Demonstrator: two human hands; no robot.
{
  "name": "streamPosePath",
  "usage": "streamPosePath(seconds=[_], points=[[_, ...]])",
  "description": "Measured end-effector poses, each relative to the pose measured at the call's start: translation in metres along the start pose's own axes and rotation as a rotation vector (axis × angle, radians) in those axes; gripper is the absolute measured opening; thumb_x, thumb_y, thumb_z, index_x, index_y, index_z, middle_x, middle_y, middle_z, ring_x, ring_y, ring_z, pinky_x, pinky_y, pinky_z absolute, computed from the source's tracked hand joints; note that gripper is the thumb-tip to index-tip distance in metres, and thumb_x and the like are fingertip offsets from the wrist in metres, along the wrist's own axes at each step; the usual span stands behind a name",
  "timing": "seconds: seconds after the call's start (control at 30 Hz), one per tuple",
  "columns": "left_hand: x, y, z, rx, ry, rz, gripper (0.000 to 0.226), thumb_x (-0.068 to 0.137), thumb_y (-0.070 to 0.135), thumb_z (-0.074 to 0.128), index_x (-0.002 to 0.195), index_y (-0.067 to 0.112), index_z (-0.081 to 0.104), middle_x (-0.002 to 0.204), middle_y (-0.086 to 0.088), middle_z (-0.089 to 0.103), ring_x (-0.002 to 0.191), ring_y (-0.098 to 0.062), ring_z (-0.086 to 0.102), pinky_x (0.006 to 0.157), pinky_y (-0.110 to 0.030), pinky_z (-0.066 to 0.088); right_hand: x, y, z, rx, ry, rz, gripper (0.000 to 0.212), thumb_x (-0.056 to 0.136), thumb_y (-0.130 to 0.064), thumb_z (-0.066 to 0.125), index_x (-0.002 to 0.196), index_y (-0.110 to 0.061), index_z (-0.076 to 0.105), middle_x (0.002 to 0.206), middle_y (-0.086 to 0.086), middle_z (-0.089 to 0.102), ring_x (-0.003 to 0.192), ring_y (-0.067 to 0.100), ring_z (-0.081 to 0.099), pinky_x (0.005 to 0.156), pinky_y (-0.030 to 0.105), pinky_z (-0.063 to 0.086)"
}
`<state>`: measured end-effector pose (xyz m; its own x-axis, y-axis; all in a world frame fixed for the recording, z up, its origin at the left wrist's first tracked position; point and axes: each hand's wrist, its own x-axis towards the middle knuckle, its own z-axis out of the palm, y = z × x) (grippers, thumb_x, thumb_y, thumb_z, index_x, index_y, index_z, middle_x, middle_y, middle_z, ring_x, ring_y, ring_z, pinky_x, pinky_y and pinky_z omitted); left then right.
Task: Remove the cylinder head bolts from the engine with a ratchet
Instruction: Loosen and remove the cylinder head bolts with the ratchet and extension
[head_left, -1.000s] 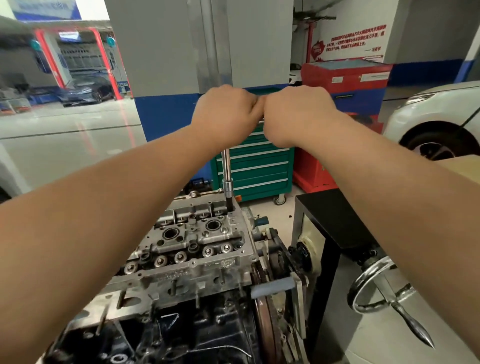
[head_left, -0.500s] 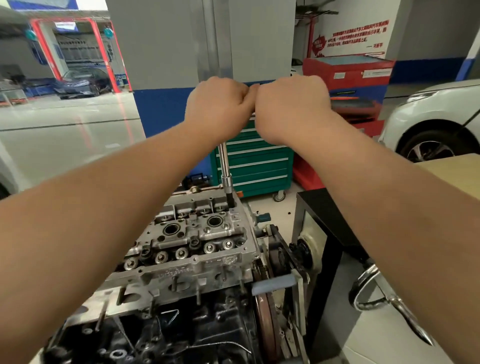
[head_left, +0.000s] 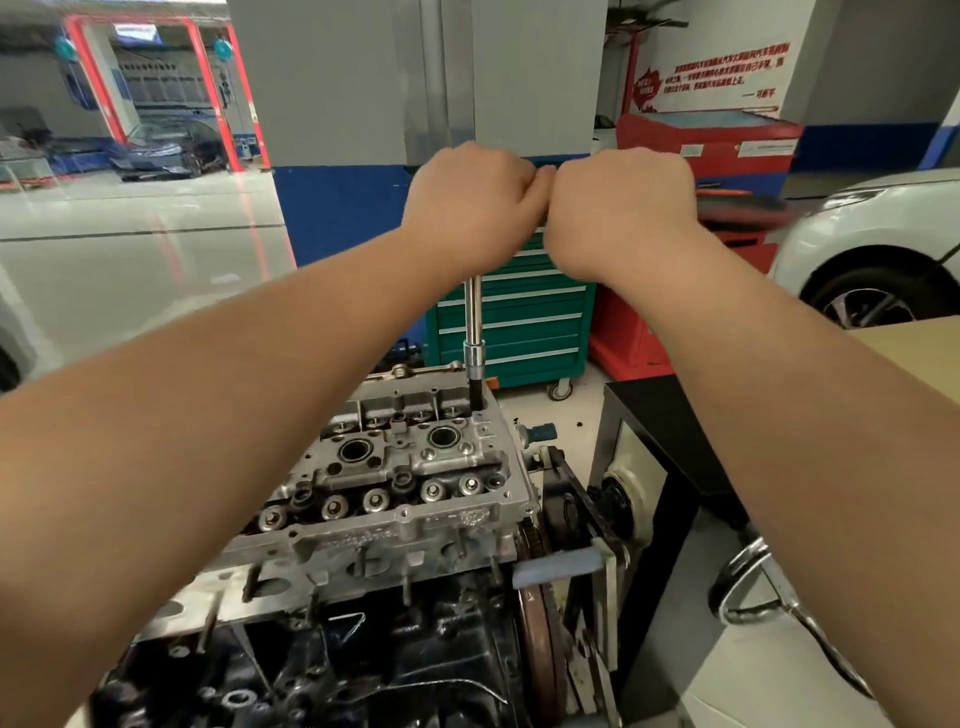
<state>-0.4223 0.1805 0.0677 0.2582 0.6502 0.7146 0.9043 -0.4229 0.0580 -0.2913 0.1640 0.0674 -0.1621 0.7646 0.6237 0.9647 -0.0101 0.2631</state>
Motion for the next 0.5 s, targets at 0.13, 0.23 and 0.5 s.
streamPosePath(seconds=[0.13, 0.23, 0.5], points=[[-0.003, 0.022, 0.001, 0.391, -0.069, -0.081, 0.037, 0.097, 0.013, 0.050, 0.062, 0.017, 0.038, 0.062, -0.003, 0.036, 0.051, -0.023, 0.030, 0.049, -0.030, 0.023, 0.020, -0.004, -0.002, 0.219, -0.186, -0.120, 0.012, 0.095, -0.018, 0.055, 0.091, -0.027, 0.048, 0.111, 0.010, 0.063, 0.113, 0.039, 0.056, 0.097, 0.048, 0.038], [0.005, -0.007, 0.004, 0.195, -0.014, -0.044, 0.049, 0.105, 0.030, 0.040, 0.058, 0.014, 0.041, 0.057, -0.005, 0.040, 0.051, -0.024, 0.036, 0.050, -0.034, 0.024, 0.020, -0.006, -0.007, 0.129, -0.224, -0.102, 0.007, 0.094, -0.017, 0.053, 0.099, -0.022, 0.055, 0.095, 0.007, 0.062, 0.092, 0.034, 0.056, 0.084, 0.045, 0.042], [0.002, -0.010, 0.002, -0.159, -0.048, -0.004, 0.052, 0.108, 0.033, 0.047, 0.059, 0.016, 0.046, 0.053, 0.004, 0.037, 0.054, -0.013, 0.038, 0.054, -0.031, 0.028, 0.002, -0.006, -0.014, -0.002, -0.079, -0.027, 0.020, 0.090, -0.020, 0.050, 0.071, -0.021, 0.043, 0.077, 0.003, 0.049, 0.075, 0.030, 0.046, 0.071, 0.044, 0.038]])
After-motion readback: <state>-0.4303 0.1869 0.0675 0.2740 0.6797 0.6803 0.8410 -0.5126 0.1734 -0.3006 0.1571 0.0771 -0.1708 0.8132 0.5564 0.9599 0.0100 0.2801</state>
